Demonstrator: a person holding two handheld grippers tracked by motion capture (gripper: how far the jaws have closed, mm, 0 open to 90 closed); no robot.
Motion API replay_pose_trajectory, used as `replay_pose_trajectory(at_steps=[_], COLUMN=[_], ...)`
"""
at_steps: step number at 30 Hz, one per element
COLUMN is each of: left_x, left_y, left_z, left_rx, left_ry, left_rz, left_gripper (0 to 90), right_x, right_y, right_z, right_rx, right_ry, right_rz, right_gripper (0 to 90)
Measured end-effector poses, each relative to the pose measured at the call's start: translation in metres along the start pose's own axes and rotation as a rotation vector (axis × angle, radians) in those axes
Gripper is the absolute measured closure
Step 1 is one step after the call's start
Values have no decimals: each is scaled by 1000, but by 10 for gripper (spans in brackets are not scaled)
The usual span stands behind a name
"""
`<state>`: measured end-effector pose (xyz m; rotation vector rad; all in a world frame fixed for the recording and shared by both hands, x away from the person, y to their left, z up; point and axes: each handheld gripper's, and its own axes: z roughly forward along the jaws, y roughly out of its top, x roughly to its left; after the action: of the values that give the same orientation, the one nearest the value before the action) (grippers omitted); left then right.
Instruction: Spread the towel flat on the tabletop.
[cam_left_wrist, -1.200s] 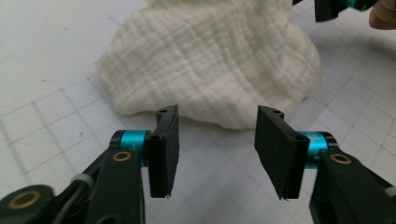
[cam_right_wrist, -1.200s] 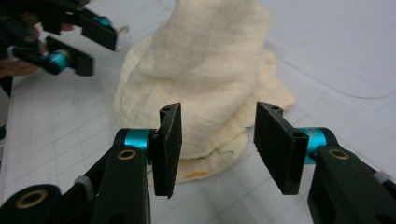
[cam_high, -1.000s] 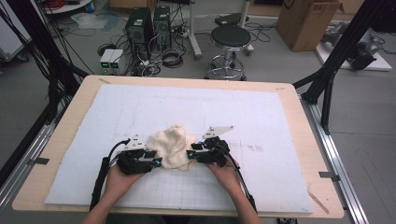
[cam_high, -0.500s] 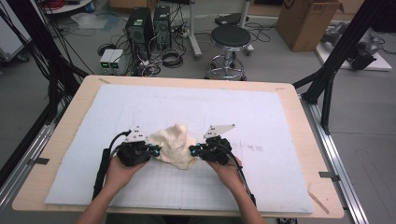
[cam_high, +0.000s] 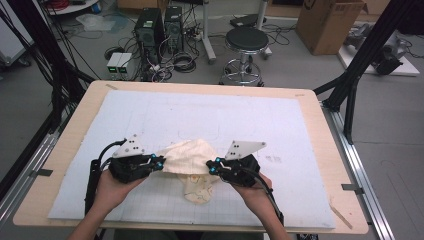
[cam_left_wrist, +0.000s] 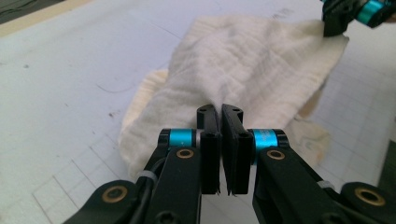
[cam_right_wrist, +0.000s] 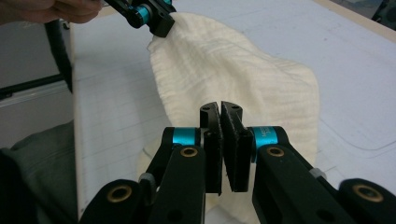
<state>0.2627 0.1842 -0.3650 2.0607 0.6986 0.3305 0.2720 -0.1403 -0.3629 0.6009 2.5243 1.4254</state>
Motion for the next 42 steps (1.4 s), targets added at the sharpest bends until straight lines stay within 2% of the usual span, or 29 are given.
replay_pose_trajectory(at_steps=[3, 5, 8, 10, 12, 16, 18, 19, 21, 24, 26, 28, 30, 32, 34, 36, 37, 38, 40, 42], left_x=[-6, -8, -11, -14, -14, -10, -8, -7, -3, 7, 13, 20, 26, 32, 37, 42, 45, 47, 49, 47], left_y=[-13, -22, -36, -44, -52, -60, -59, -57, -50, -37, -28, -20, -14, -10, -8, -11, -13, -15, -18, -21], left_z=[1, 5, 10, 8, 5, 6, 4, 3, -1, 0, 5, 12, 22, 34, 47, 58, 63, 68, 75, 79], left_rx=[29, 60, 99, 108, 111, 118, 98, 77, 41, -3, -37, -50, -49, -20, 13, 50, 85, 113, 164, 199], left_ry=[-14, -17, -59, -68, -71, -99, -123, -124, -124, -100, -80, -63, -59, -68, -88, -97, -104, -121, -128, -141], left_rz=[8, 12, 4, 8, -6, -25, -37, -50, -45, -51, -57, -49, -38, -27, -39, -41, -50, -65, -68, -44], left_gripper=[856, 856, 856, 855, 855, 816, 694, 668, 620, 555, 528, 503, 495, 491, 494, 504, 504, 504, 528, 635], right_x=[6, 9, 12, 19, 24, 23, 23, 23, 19, 3, -12, -25, -35, -42, -48, -52, -54, -55, -56, -54], right_y=[-10, -19, -31, -36, -38, -43, -42, -40, -36, -30, -28, -29, -29, -30, -32, -34, -35, -36, -39, -41], right_z=[2, 12, 30, 36, 35, 30, 23, 20, 12, 2, 0, 2, 7, 13, 21, 29, 33, 35, 39, 41], right_rx=[15, 61, 106, 131, 139, 137, 107, 94, 68, 35, 8, -15, -21, -24, -10, 24, 44, 58, 78, 113], right_ry=[38, 51, 123, 147, 159, 201, 197, 189, 147, 68, 10, 4, -11, -2, 25, 49, 54, 67, 89, 104], right_rz=[23, 23, 56, 40, 24, 52, 51, 50, 39, 42, 64, 101, 106, 109, 112, 119, 121, 130, 132, 125], right_gripper=[873, 872, 872, 872, 871, 789, 745, 725, 689, 612, 564, 527, 475, 446, 430, 429, 440, 481, 612, 729])
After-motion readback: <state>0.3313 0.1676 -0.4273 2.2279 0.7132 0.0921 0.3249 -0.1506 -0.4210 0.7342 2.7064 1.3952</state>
